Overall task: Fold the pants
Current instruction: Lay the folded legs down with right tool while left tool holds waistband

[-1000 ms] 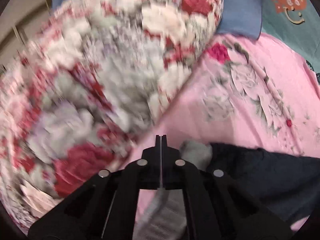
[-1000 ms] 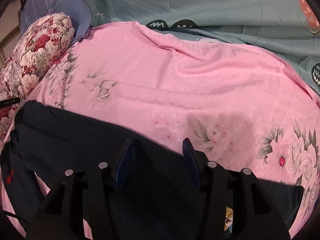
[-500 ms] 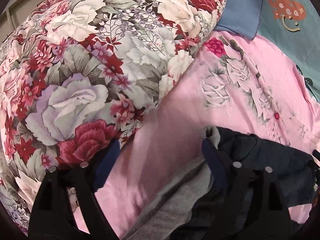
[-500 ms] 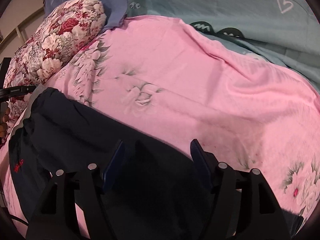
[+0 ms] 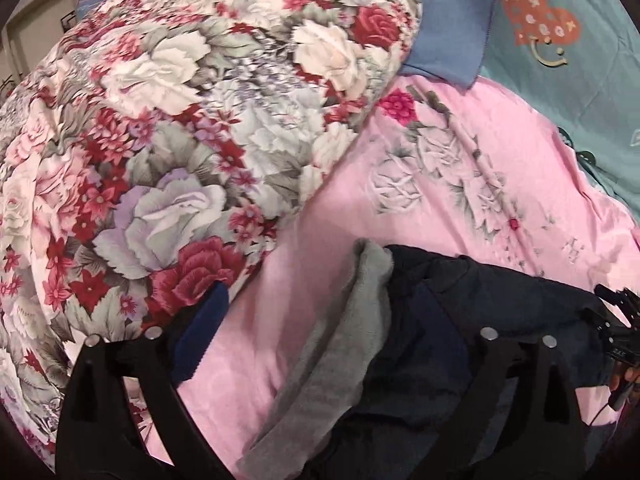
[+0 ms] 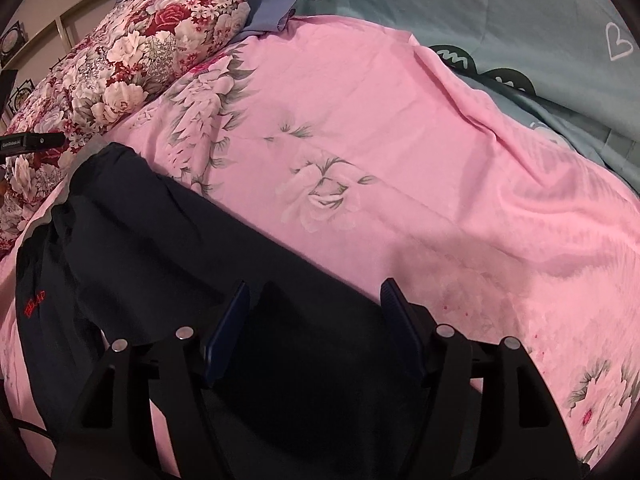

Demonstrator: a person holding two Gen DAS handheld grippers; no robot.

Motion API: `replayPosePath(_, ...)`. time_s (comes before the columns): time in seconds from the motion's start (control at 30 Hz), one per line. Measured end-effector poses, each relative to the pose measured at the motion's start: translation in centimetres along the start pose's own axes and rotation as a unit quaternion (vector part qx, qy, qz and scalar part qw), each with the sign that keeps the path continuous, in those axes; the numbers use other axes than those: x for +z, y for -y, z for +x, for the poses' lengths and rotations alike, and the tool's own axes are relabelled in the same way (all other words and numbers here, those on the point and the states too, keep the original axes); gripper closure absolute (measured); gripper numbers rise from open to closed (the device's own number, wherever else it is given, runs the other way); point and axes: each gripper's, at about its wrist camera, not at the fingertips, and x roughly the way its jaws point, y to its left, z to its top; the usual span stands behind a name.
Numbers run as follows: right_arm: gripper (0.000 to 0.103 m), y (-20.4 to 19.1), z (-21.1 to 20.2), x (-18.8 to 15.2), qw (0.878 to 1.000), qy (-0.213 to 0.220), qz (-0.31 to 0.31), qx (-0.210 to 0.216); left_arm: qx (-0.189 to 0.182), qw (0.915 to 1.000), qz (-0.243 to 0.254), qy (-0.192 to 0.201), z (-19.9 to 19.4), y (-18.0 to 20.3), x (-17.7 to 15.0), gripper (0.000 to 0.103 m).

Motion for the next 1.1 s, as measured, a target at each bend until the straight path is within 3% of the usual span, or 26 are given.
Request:
replayPosePath(0.17,0.035,0.0,0.3,0.2,1.000,0.001,0.004,-0.004,-0.033,0.9979,0.028,-0.049,3.3,2.4,0.3,0.005)
replayPosePath(0.23,0.035,-0.1,0.1,0.1,1.000,0.003,0.002,-0.005,-0.020,0.9986,0.011,-0.048,5.0,2.3,0.8,0.007)
replayPosePath(0.3,0.035,-0.2,-0.3,0.0,1.000,0.010,0.001,-0.008,-0.029,0.9972,-0.027,-0.064,7.0,1.1,1.2,0.008)
replayPosePath(0.37,0.035,-0.2,-0.6,0.0,1.000,0.015,0.003,-0.004,-0.039,0.9932,-0.050,-0.098,8.6,0.2,1.2,0.022)
replayPosePath(0.43,0.035,-0.3,-0.7,0.0,1.000,0.018,-0.003,-0.013,-0.040,0.9945,-0.050,-0.084,8.2,-0.1,1.1,0.026)
replayPosePath(0.5,0.035,-0.2,-0.4,0.1,1.000,0.012,-0.006,-0.016,-0.048,0.9956,-0.027,-0.077,7.5,0.5,0.9,0.049)
replayPosePath(0.53,0.035,-0.2,0.0,0.2,1.000,0.008,-0.008,-0.017,-0.060,0.9951,-0.016,-0.077,7.2,0.9,0.9,0.069)
replayPosePath(0.6,0.040,-0.4,0.6,0.4,1.000,-0.006,-0.011,-0.010,-0.060,0.9960,0.009,-0.066,6.3,2.0,0.8,0.082)
replayPosePath(0.63,0.051,-0.7,1.3,0.5,1.000,-0.021,-0.017,-0.007,-0.065,0.9962,0.026,-0.053,5.5,2.6,0.8,0.090)
replayPosePath(0.7,0.061,-1.6,1.6,0.8,0.999,-0.021,-0.036,-0.012,-0.065,0.9959,0.048,-0.039,4.5,3.6,0.7,0.091)
replayPosePath(0.77,0.092,-2.0,1.8,1.3,0.999,-0.031,-0.033,0.011,-0.077,0.9950,0.057,-0.030,3.7,4.0,0.7,0.092)
replayPosePath(0.93,0.099,-2.3,-0.1,1.5,1.000,-0.015,-0.026,0.001,-0.103,0.9940,0.034,-0.017,1.7,2.4,1.2,0.093)
replayPosePath(1.1,0.099,-3.2,-8.7,-0.1,0.998,0.058,-0.012,0.024,-0.122,0.9911,0.047,0.022,-2.9,0.7,0.1,0.095)
